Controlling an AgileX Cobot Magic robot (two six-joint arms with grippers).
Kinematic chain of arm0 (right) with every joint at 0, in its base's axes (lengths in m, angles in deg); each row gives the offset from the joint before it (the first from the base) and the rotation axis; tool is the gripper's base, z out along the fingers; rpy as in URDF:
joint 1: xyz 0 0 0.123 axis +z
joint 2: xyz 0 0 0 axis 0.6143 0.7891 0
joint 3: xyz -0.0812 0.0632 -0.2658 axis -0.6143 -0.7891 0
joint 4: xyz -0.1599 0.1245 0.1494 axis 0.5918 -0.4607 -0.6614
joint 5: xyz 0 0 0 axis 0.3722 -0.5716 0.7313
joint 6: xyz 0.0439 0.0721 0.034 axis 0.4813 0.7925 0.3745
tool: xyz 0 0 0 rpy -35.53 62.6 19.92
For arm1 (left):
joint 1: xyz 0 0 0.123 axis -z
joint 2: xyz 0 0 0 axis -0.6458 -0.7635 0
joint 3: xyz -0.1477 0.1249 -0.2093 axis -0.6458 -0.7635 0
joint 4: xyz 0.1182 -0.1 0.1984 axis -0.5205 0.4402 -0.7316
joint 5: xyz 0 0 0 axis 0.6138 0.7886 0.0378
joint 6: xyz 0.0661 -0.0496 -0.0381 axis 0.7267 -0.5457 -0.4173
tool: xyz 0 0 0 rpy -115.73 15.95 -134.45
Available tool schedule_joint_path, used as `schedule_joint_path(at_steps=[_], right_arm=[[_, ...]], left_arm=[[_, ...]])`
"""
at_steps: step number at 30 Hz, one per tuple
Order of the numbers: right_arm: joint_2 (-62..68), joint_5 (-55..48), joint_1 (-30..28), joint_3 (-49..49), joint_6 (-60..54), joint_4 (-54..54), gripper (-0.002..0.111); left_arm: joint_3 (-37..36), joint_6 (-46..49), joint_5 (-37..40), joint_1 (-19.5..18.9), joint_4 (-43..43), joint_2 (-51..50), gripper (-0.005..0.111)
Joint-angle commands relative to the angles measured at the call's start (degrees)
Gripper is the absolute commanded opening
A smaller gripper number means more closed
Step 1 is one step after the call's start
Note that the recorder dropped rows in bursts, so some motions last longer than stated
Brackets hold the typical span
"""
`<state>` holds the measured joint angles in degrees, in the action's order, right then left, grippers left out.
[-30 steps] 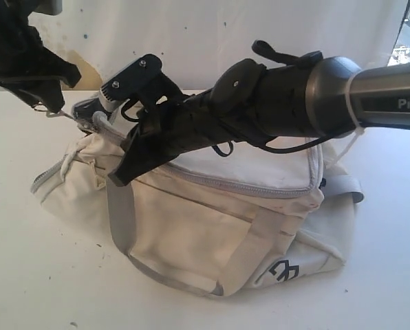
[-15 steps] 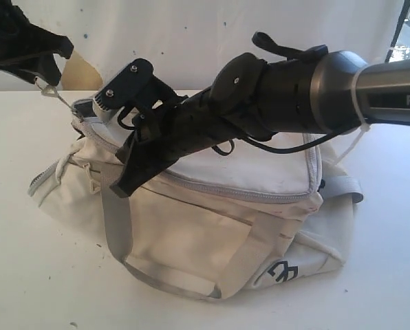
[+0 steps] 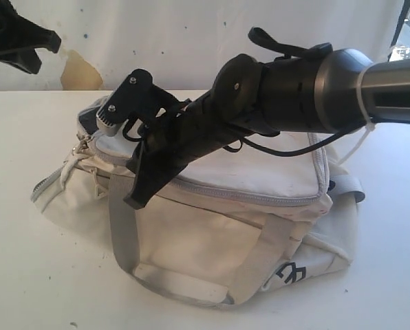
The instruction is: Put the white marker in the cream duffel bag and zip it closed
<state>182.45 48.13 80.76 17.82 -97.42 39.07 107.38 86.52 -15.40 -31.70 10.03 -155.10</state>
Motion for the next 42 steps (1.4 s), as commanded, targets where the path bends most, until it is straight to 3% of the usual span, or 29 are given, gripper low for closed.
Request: schedule_joint_path(at_steps=[1,4,9,14,19,24,35,42], right_arm=[[-0.58,0.99,0.02,-0.15,0.33,0.41,0.0],[-0.58,1.27,0.02,-0.15,0.48,-0.26,0.0],[-0.58,2.62,0.02,-0.15,0.48,-0.86,0.0],[-0.58,2.5,0.02,-0.15,0.8,-0.86,0.0],[-0.58,2.5,0.02,-0.15,0.8,-0.86,0.0],[-0.58,2.18,0.02,-0.15,0.81,-0.86,0.0],[-0.58,0.74,0.02,-0.15,0.81,-0.86,0.0],[-0.58,1.36,0.02,-0.15,0.89,-0.75,0.0]], left_arm=[[0.27,6.49,7.81,0.1,3.78,0.63,0.0],[0.27,6.95,13.62,0.1,5.05,0.63,0.0],[-2.72,18.28,13.62,0.1,11.46,0.63,0.005],[-8.33,27.8,13.62,0.1,13.81,0.63,0.028],[-9.76,28.11,13.59,0.1,13.11,0.63,0.051],[-9.88,26.81,7.84,0.1,12.09,0.63,0.071],[-21.6,35.86,-6.71,-0.54,22.46,0.82,0.071],[-26.85,49.45,-8.36,-8.8,39.3,5.7,0.071]])
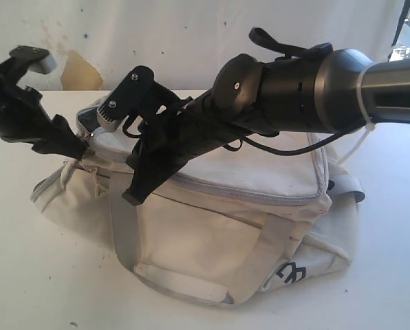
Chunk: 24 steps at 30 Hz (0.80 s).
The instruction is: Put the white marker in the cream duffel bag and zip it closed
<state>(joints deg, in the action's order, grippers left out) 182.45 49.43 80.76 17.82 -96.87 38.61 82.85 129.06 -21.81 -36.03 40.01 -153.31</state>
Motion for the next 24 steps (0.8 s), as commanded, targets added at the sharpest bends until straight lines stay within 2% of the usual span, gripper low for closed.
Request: schedule_joint_path(at_steps=[1,4,12,17,24], right_arm=[[-0.58,0.06,0.02,-0.15,0.34,-0.28,0.0],[-0.58,0.06,0.02,-0.15,0.34,-0.28,0.0],[-0.58,0.22,0.02,-0.15,0.34,-0.28,0.0],[-0.58,0.22,0.02,-0.15,0.34,-0.28,0.0],[-0.58,0.22,0.02,-0.15,0.34,-0.28,0.0]], left_arm=[[-3.22,9.63,-2.84,-5.5,12.98,4.93,0.071],[-7.1,19.97,-4.31,-7.66,21.59,7.03,0.071],[-16.78,41.53,-13.99,-7.42,34.9,7.5,0.071],[-18.66,48.93,-11.49,-7.42,43.75,6.78,0.071],[-18.66,52.6,-7.91,-7.42,47.04,1.41,0.071]])
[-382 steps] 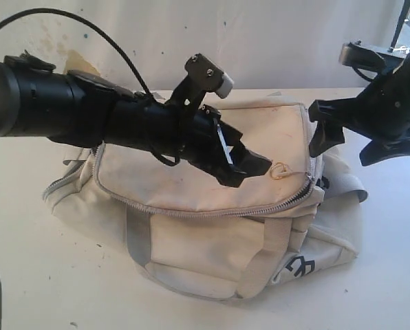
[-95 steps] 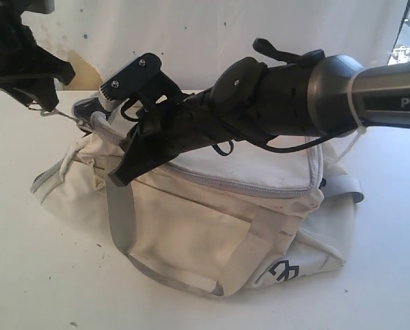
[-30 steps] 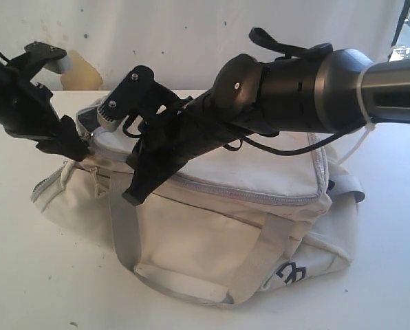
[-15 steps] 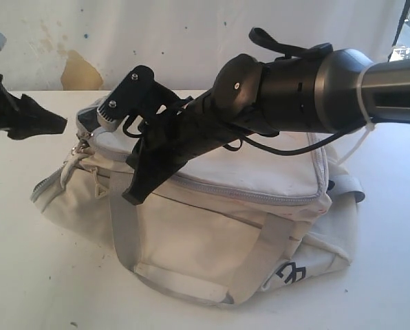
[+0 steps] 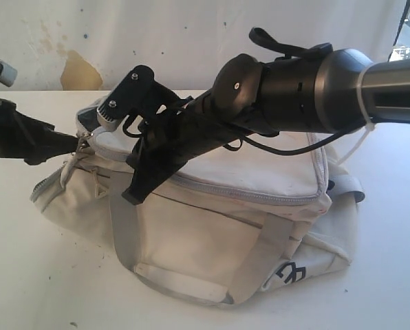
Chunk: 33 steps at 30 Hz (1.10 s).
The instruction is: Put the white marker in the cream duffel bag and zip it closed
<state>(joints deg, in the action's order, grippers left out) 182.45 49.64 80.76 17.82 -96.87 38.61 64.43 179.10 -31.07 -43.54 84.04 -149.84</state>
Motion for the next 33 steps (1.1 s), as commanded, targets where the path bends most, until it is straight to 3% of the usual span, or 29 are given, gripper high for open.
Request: schedule_joint_path(at_steps=[1,10,17,22,29,33], right_arm=[[-0.58,0.02,0.02,-0.15,0.34,-0.28,0.0],[-0.58,0.14,0.02,-0.15,0.34,-0.28,0.0],[-0.58,0.15,0.02,-0.15,0.34,-0.39,0.0],[-0.58,0.15,0.02,-0.15,0.34,-0.39,0.0],[-0.58,0.15,0.02,-0.15,0.34,-0.39,0.0],[-0.58,0.15,0.02,-0.15,0.34,-0.39,0.0]], left_arm=[[-0.25,2.57,1.36,0.1,3.01,-2.59,0.071],[-0.25,8.8,2.91,0.1,9.74,-6.49,0.069],[-0.25,12.56,7.39,0.1,11.63,-7.99,0.042],[-0.25,16.34,11.49,0.1,18.59,-8.05,0.042],[0.37,16.95,8.25,0.1,16.96,-8.77,0.04],[0.37,16.52,7.06,0.1,13.39,-8.89,0.015]])
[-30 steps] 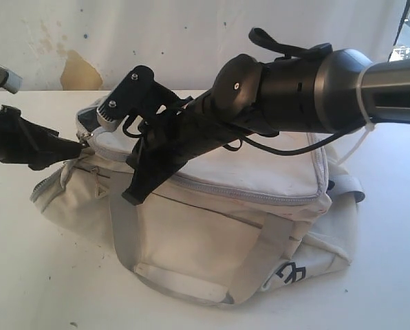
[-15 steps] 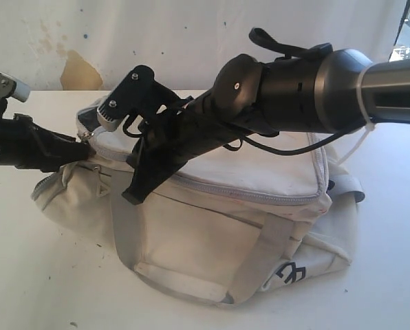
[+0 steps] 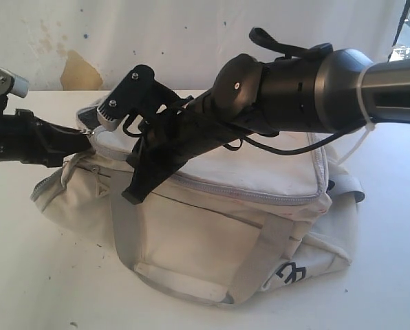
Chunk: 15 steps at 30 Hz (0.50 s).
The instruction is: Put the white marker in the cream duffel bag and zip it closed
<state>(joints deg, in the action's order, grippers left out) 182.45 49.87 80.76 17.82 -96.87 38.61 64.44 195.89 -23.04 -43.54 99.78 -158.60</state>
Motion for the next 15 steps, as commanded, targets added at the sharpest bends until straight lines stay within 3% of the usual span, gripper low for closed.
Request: schedule_joint_path(at_steps=[1,2,8,12,15], right_arm=[[-0.58,-0.08,0.02,-0.15,0.34,-0.39,0.0],[-0.58,-0.08,0.02,-0.15,0.34,-0.39,0.0],[-0.58,-0.43,0.02,-0.15,0.34,-0.27,0.0],[-0.58,-0.36,-0.09,-0.15,0.34,-0.16,0.0],[-0.58,-0.36,-0.09,-0.15,0.34,-0.27,0.0]], left_arm=[[0.36,-0.55,-0.85,0.1,-2.89,-0.13,0.006],[0.36,-0.48,-0.44,0.1,-3.33,-0.13,0.0],[0.36,-4.43,-0.97,-0.01,-5.59,3.26,0.0],[0.36,-18.1,-1.64,-0.01,-21.35,11.01,0.0],[0.64,-20.81,-1.37,-0.01,-22.59,14.63,0.0]])
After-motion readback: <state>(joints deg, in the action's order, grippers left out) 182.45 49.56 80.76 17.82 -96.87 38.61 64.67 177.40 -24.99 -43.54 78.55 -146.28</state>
